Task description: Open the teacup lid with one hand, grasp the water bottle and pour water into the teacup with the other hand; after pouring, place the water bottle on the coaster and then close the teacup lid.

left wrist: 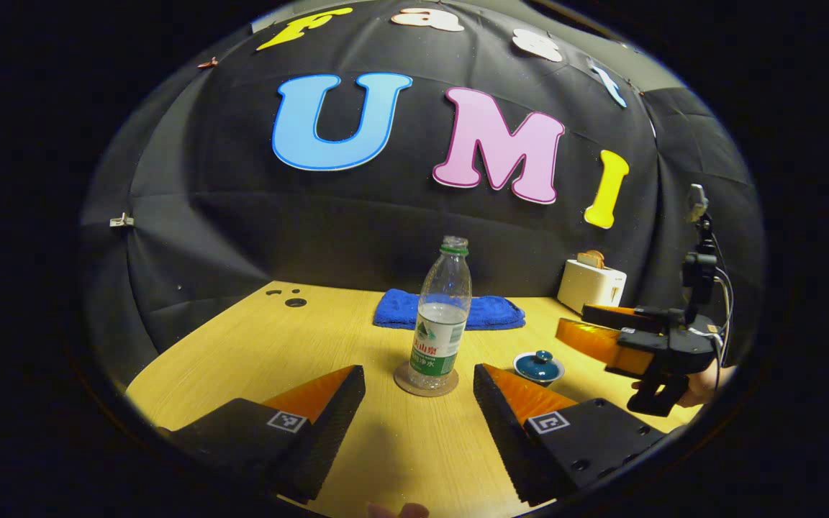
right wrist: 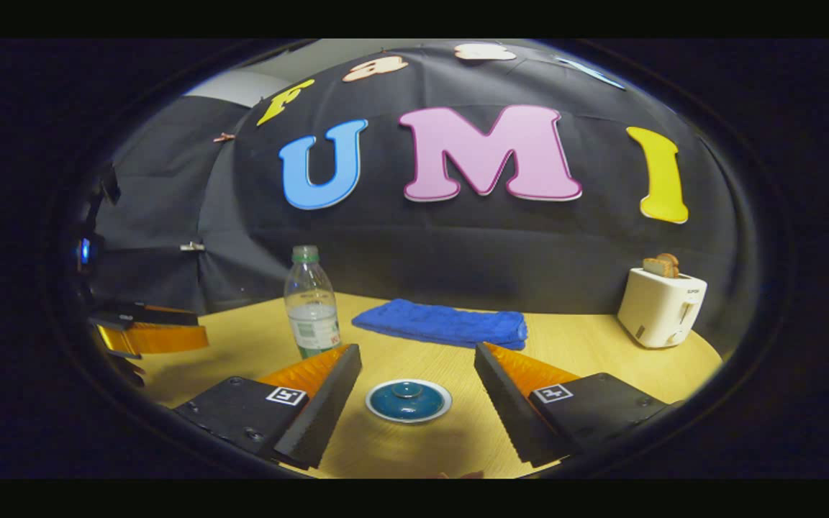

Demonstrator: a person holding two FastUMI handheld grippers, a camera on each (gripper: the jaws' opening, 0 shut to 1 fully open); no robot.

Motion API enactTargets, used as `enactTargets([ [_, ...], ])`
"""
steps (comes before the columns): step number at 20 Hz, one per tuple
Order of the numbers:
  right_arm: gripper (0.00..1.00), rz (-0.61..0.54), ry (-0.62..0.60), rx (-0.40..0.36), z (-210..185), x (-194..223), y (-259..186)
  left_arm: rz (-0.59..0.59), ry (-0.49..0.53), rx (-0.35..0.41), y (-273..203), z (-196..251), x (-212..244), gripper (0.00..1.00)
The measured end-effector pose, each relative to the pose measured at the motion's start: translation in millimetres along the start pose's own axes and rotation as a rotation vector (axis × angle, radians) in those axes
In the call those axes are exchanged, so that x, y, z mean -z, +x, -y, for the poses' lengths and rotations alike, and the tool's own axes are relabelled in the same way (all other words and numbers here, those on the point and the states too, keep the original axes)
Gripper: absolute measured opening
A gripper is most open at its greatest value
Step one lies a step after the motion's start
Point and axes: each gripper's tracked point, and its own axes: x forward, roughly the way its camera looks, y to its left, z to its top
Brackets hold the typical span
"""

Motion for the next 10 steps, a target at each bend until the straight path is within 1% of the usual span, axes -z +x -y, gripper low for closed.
enactTargets([
  [2,0.97,0.012,0.045,0.013,-4.0,-27.0,-19.5,0.012,-0.008,-0.017,-9.4,0.8,-19.2,0.95],
  [3,0.98,0.018,0.046,0.021,-5.6,-40.4,-28.8,0.017,-0.009,-0.028,-13.7,1.0,-29.4,0.95],
  [6,0.98,0.024,-0.007,0.045,-4.8,-79.4,-55.3,0.037,0.012,-0.046,-32.0,3.3,-65.4,0.95],
  [10,0.98,0.071,-0.052,0.067,-3.6,-155.2,-91.9,0.06,0.034,-0.052,-63.6,11.7,-118.1,0.95],
])
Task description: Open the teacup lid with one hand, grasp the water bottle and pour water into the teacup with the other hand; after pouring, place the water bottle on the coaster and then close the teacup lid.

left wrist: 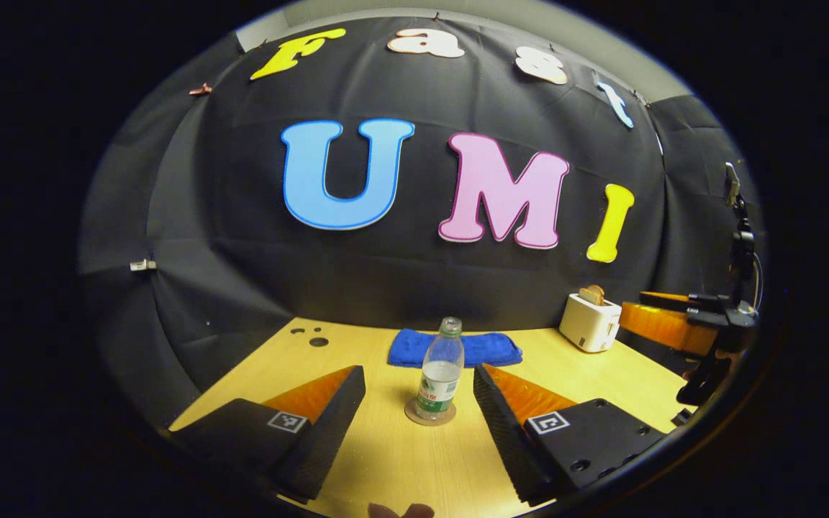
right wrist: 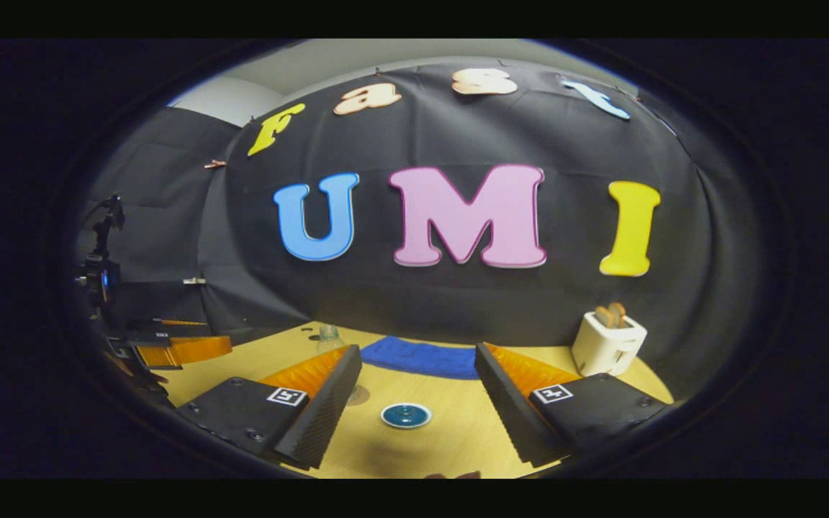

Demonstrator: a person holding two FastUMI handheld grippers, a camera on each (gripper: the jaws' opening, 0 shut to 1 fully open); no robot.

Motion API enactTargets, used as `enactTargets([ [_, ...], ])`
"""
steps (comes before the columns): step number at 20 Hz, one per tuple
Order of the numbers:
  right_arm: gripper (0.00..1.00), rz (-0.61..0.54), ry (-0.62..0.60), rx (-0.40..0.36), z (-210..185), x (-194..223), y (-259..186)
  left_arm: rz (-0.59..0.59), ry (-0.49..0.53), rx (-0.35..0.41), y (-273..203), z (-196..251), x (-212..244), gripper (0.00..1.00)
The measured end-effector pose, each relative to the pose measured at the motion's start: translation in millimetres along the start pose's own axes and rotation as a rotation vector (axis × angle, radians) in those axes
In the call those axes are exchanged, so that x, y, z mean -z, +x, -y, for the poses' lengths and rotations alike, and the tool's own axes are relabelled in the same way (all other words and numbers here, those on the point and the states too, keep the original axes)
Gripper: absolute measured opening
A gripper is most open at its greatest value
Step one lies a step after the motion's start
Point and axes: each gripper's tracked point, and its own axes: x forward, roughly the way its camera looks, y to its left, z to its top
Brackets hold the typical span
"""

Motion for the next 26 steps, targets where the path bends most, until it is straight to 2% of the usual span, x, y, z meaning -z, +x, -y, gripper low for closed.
enactTargets([
  [4,0.98,0.03,-0.06,0.002,0.2,-64.7,-30.4,0.02,0.012,0.018,-26.9,8.8,-44.0,0.95],
  [8,0.98,0.046,-0.081,0.002,-2.8,-104.2,-55.6,0.033,0.023,0.041,-48.1,16.3,-73.1,0.95],
  [14,0.96,0.042,-0.081,0.014,-20.5,-118.3,-80.6,0.056,0.066,0.071,-67.4,19.5,-96.5,0.95],
  [22,0.98,0.059,-0.103,0.089,-26.2,-133.9,-86.7,0.055,0.067,0.142,-64.8,12.1,-102.8,0.95],
  [23,0.96,0.062,-0.097,0.098,-26.9,-135.2,-87.8,0.056,0.065,0.147,-62.8,11.1,-103.1,0.95],
  [26,0.98,0.081,-0.081,0.129,-20.8,-140.0,-86.8,0.056,0.056,0.154,-58.1,7.4,-102.2,0.95],
])
